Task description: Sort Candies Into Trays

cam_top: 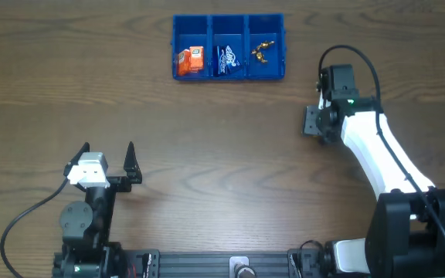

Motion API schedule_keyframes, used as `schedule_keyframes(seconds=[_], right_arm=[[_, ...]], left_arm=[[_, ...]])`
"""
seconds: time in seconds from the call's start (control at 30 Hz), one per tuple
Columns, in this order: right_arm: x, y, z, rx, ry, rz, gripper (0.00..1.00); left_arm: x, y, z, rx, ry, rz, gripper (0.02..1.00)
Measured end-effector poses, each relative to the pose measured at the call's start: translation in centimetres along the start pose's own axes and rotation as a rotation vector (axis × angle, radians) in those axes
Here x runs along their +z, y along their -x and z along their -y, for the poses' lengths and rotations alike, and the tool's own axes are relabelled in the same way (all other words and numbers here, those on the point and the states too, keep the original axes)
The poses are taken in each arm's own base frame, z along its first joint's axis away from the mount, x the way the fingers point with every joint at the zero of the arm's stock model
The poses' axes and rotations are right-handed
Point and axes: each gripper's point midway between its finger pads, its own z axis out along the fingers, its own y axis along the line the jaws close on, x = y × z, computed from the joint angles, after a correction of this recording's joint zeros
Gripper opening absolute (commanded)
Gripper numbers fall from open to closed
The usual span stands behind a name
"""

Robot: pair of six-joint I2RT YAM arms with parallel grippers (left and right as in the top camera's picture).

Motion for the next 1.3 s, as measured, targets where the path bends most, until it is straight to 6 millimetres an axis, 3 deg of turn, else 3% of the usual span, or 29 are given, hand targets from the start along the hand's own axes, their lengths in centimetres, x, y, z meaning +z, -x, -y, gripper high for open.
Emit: schedule_keyframes(seconds=[0.2, 0.33, 0.47, 0.9, 1.07, 1.3], right_arm=[[1.7, 0.4, 0.6, 0.025, -0.003, -0.006, 0.584], [4.3, -0.4, 0.5, 0.022, -0.009, -0.059, 0.57], [5.6, -1.1, 0.5, 0.02, -0.01, -0.097, 0.56], [5.9, -0.6, 0.3, 0.019, -0.003, -0.078, 0.448], [6.0, -0.4, 0.5, 0.024, -0.003, -0.07, 0.277], [6.0, -0.3, 0.5, 0.018, -0.002, -0.068, 0.126]], left_arm=[[0.0, 0.0, 0.0, 0.0, 0.0, 0.0, 0.998], [0.0, 0.0, 0.0, 0.0, 0.0, 0.0, 0.998], [0.0, 0.0, 0.0, 0.0, 0.0, 0.0, 0.998], [0.0, 0.0, 0.0, 0.0, 0.0, 0.0, 0.998], [0.0, 0.0, 0.0, 0.0, 0.0, 0.0, 0.998], [0.0, 0.0, 0.0, 0.0, 0.0, 0.0, 0.996]])
